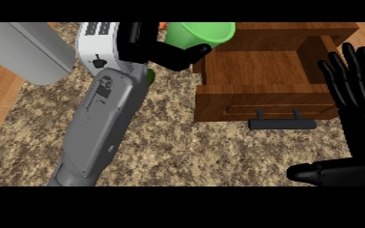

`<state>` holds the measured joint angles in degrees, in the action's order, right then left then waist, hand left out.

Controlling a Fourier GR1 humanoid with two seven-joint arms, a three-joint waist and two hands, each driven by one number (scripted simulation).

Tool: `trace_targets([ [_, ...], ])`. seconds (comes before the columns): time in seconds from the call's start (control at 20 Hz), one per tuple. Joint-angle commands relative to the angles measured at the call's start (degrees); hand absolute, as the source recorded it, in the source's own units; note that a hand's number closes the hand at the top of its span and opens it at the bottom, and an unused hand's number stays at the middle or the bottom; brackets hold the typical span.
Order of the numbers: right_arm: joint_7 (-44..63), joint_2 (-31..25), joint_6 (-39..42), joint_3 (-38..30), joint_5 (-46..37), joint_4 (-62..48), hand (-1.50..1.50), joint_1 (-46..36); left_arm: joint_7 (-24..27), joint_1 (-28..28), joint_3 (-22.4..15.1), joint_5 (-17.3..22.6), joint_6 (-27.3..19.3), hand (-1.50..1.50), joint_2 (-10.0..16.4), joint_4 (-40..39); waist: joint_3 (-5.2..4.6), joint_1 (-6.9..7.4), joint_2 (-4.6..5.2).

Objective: Pick up the cup, place it into the drawer and close the drawer

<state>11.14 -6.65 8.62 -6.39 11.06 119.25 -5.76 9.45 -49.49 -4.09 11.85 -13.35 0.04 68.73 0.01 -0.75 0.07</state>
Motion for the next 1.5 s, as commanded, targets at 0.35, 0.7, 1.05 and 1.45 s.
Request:
trace_targets([
  [0.35, -2.3, 1.1, 0.7, 2.0, -1.6, -1.2, -1.5, 1.2, 3.6, -12.0, -6.9, 6.7, -9.0, 1.5, 0.0, -17.3, 0.01, -0.72, 0.08],
  [0.7, -3.1, -1.2, 2.5, -1.4, 0.8, -1.2, -1.5, 1.7, 5.3, -20.9, -8.2, 10.8, -10.1, 1.5, 0.0, -29.5, 0.04, -1.51, 0.28],
  [1.05, -3.6, 2.8, 0.2, 4.7, -3.3, -3.5, -1.5, -1.1, 9.7, -23.2, -16.4, 18.7, -11.8, 1.5, 0.0, -38.6, 0.05, -3.67, 0.75],
  [1.45, -1.3, 0.7, 0.8, 2.4, -0.9, -3.9, -1.5, -3.9, 12.9, -25.8, -20.1, 20.5, -8.5, 1.5, 0.0, -46.6, 0.05, -4.59, 1.3],
])
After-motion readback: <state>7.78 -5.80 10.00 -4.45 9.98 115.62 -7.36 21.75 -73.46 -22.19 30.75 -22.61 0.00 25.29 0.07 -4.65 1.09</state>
